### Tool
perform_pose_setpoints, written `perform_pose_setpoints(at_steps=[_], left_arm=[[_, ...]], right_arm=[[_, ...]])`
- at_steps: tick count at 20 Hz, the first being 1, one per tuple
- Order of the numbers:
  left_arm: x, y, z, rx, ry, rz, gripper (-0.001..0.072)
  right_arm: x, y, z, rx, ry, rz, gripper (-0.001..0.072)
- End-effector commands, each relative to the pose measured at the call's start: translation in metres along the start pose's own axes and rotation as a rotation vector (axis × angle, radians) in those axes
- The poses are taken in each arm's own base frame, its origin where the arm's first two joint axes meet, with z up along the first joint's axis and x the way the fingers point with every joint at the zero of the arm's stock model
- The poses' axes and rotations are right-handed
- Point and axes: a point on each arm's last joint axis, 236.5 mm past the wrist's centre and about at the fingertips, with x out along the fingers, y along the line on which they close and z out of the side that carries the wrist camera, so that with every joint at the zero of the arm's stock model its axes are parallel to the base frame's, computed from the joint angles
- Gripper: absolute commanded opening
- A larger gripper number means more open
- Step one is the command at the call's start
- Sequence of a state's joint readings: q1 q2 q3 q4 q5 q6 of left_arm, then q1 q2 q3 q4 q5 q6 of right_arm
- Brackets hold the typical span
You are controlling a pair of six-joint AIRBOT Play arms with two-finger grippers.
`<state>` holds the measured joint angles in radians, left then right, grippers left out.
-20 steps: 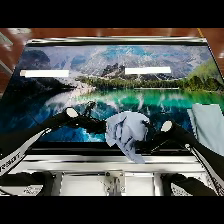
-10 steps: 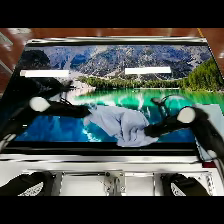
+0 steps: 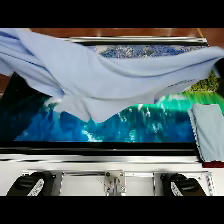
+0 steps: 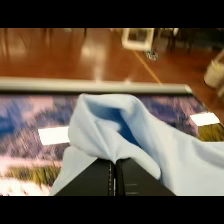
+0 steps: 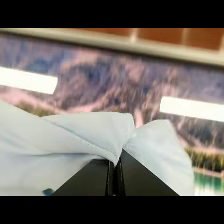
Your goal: Fold the shirts.
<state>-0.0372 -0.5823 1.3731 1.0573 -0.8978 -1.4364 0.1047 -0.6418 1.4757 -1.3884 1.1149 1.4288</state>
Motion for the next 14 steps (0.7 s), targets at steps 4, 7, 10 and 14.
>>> perform_pose_setpoints(at_steps=[4, 7, 10, 14], left_arm=[[-0.066, 0.036, 0.019, 0.206, 0.003, 0.276, 0.0034], [-0.072, 0.081, -0.046, 0.174, 0.268, 0.423, 0.0034], [-0.061, 0.097, -0.128, 0.099, 0.491, 0.407, 0.0034], [-0.028, 0.081, -0.230, -0.093, 0.666, 0.243, 0.0035]], right_arm=[[-0.040, -0.030, 0.000, -0.052, 0.053, -0.148, 0.0064], [-0.036, -0.043, -0.055, -0.048, 0.309, -0.190, 0.0064], [-0.004, -0.044, -0.099, -0.015, 0.489, -0.167, 0.0064], [0.092, -0.032, -0.140, 0.037, 0.535, -0.062, 0.0064]])
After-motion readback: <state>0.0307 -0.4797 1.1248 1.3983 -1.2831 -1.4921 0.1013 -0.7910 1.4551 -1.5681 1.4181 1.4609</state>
